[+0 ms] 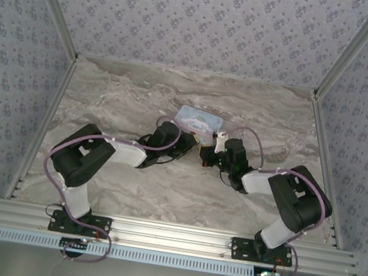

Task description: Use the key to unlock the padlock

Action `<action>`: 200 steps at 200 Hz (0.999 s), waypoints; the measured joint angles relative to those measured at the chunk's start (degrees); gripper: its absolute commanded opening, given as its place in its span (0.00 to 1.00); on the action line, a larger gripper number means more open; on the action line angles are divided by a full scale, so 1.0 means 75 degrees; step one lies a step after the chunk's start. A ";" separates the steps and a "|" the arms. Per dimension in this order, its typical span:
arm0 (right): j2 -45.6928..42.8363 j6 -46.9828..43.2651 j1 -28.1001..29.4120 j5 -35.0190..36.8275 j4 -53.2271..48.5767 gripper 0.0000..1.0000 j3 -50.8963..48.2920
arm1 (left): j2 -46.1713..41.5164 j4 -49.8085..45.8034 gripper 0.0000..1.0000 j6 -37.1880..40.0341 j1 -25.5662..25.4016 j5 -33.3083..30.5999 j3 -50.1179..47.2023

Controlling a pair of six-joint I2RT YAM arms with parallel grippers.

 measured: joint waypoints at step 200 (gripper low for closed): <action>-0.0356 0.2617 0.0058 0.0195 -0.0309 0.00 -0.0562 | -0.0565 0.0772 0.50 -0.0452 -0.0015 0.0195 -0.0941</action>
